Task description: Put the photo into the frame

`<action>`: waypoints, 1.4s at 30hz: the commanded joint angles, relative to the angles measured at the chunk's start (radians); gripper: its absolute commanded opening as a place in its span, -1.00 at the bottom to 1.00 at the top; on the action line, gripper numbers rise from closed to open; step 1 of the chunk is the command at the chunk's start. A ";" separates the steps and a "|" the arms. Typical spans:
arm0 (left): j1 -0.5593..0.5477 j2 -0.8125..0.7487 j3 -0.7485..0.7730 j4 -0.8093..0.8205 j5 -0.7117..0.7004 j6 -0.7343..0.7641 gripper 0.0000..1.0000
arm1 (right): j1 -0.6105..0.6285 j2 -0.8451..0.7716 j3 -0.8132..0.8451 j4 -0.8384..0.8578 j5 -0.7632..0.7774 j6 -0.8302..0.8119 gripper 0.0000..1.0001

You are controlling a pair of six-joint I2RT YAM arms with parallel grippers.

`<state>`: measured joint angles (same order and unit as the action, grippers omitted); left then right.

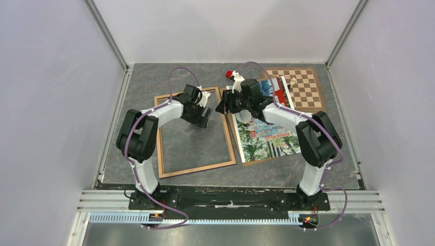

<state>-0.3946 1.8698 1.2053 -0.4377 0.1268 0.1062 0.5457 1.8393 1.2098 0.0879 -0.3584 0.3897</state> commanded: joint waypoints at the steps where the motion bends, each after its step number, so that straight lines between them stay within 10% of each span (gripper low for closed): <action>1: -0.003 -0.043 0.023 -0.023 -0.034 0.014 0.74 | -0.003 -0.060 0.013 0.012 0.026 -0.059 0.19; 19: 0.011 -0.207 -0.010 -0.029 -0.164 0.063 0.77 | -0.001 -0.168 -0.047 0.016 0.104 -0.172 0.96; 42: 0.428 -0.310 -0.076 -0.271 -0.104 -0.017 0.90 | -0.003 -0.330 -0.265 0.087 0.044 -0.353 0.96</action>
<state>0.0051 1.5177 1.1423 -0.6708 -0.0391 0.1234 0.5457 1.5639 0.9710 0.1081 -0.3004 0.0792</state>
